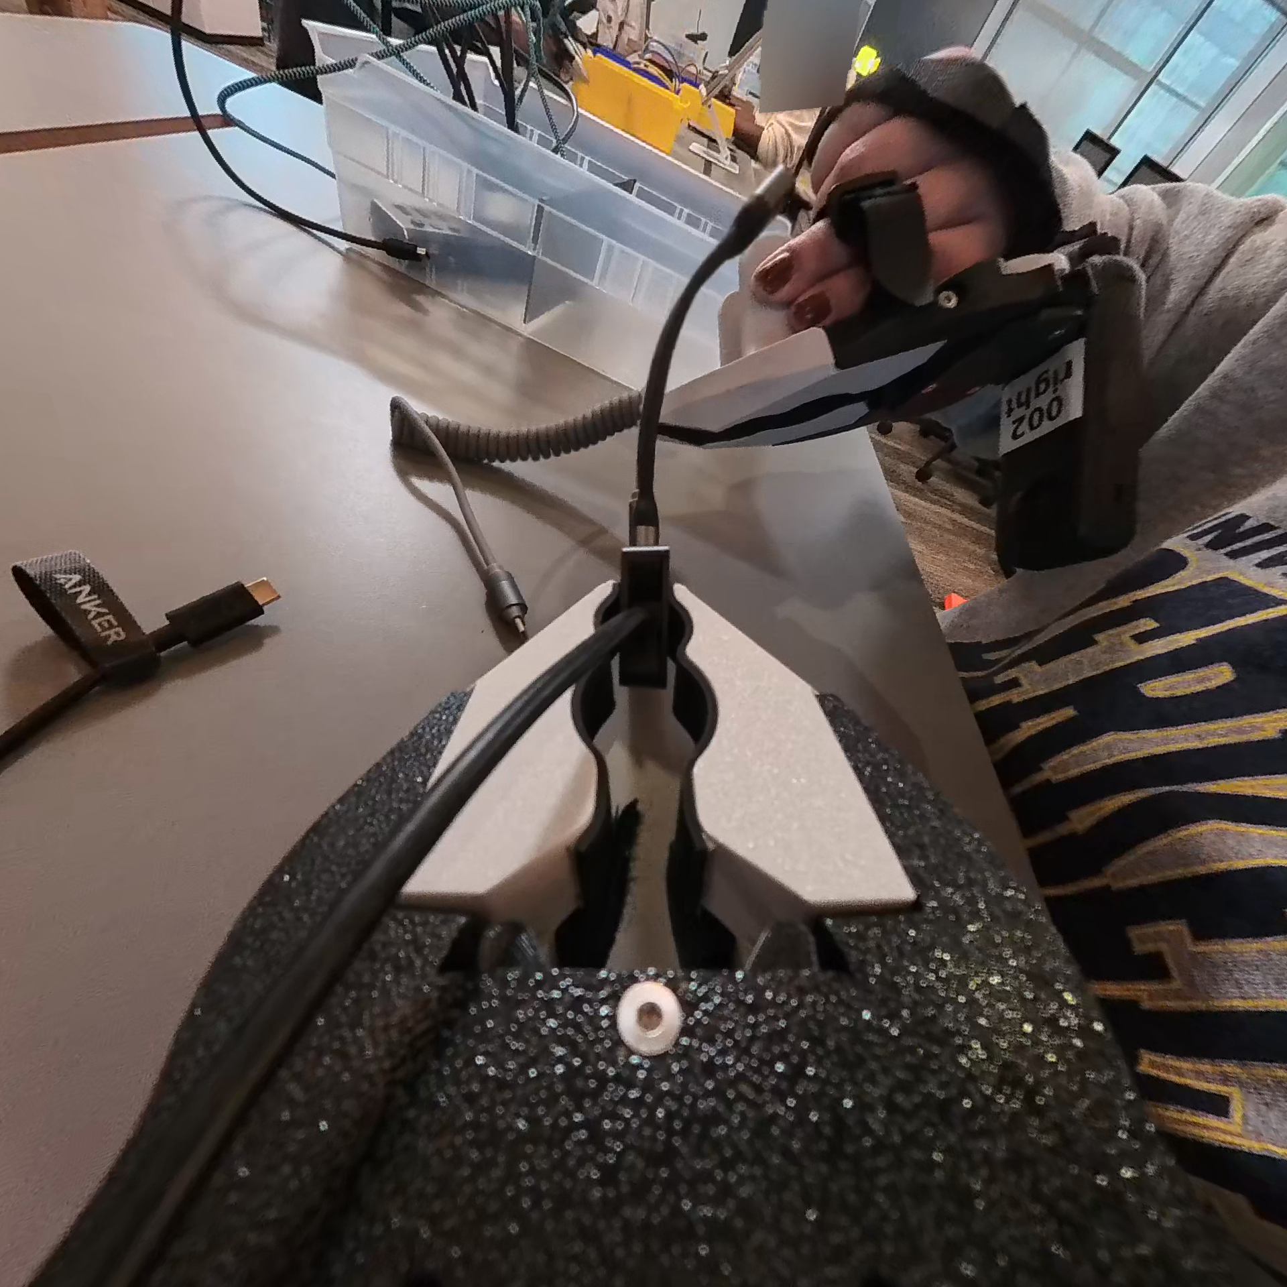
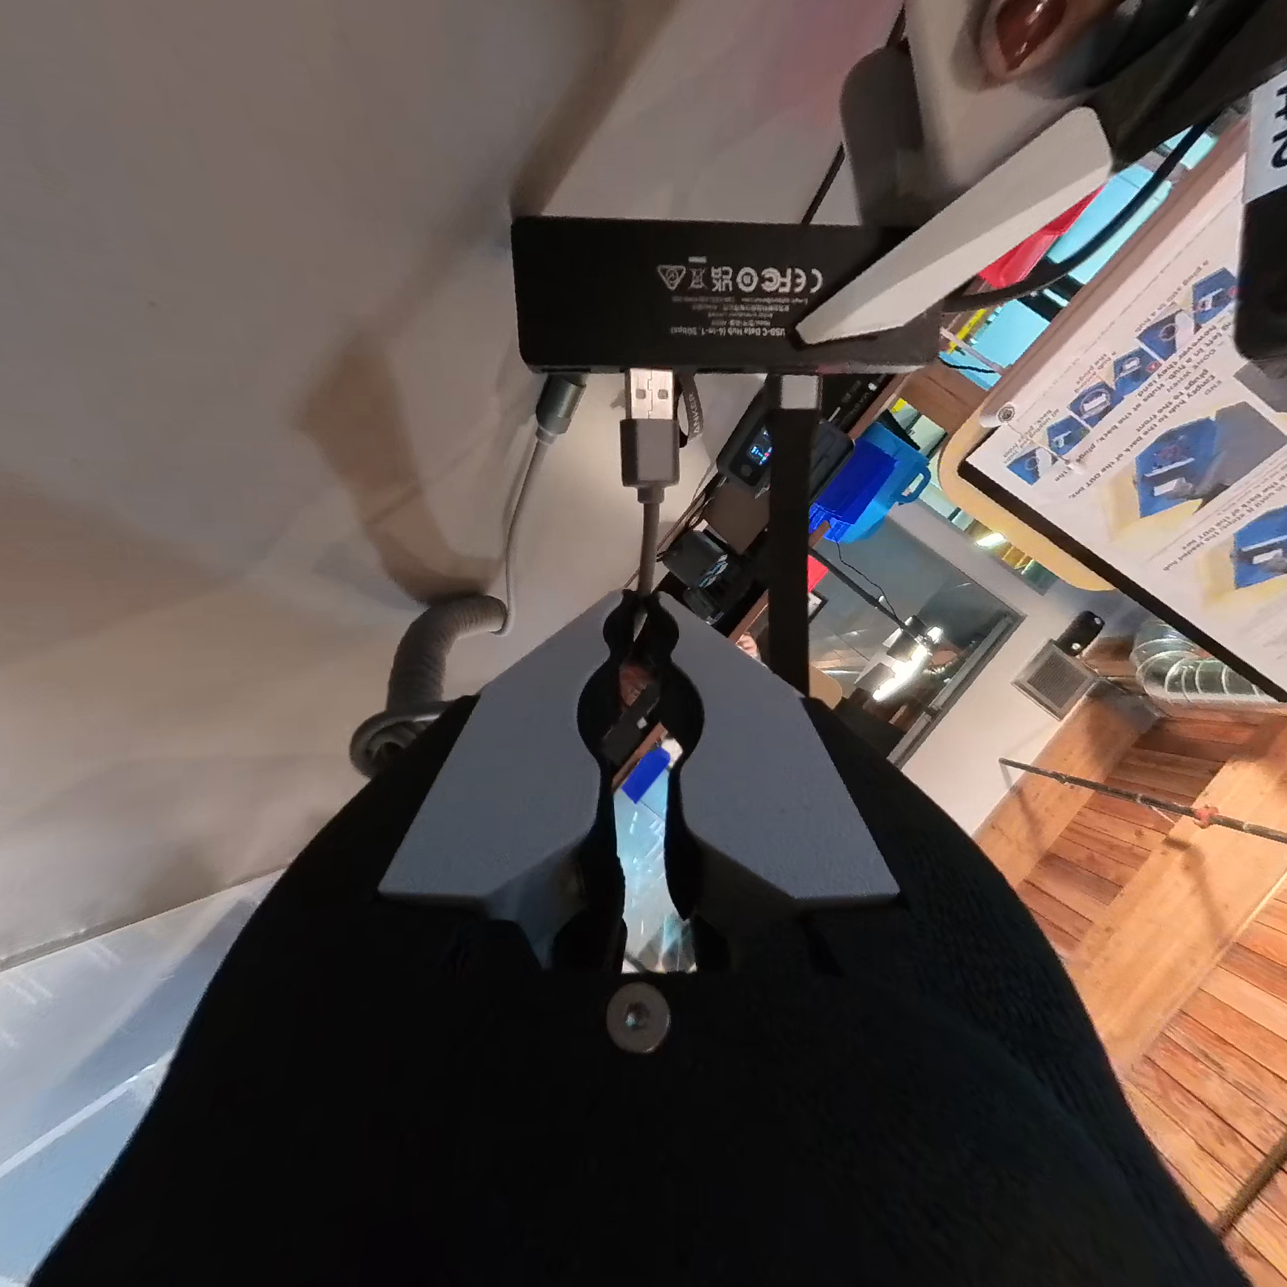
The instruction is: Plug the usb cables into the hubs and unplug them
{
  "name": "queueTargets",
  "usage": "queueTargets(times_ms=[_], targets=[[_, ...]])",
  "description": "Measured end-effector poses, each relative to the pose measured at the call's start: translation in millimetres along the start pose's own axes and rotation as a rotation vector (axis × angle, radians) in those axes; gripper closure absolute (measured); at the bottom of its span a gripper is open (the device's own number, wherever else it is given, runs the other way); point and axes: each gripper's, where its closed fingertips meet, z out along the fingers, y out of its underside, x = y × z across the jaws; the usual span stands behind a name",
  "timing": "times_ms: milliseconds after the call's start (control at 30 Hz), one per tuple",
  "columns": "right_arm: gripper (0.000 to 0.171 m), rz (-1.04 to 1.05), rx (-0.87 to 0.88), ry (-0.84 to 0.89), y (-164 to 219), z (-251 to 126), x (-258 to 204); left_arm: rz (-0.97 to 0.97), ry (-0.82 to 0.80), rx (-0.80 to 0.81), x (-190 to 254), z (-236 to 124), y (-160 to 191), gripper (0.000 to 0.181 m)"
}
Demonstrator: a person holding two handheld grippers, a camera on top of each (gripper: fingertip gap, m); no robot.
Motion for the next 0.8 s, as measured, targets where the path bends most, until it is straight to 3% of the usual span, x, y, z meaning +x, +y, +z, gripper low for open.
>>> queueTargets(times_ms=[800], targets=[[0.171,-0.075,0.035,-0.008,-6,-10,-2,0.124,0.038,-0.022,10,1,3,0.172]])
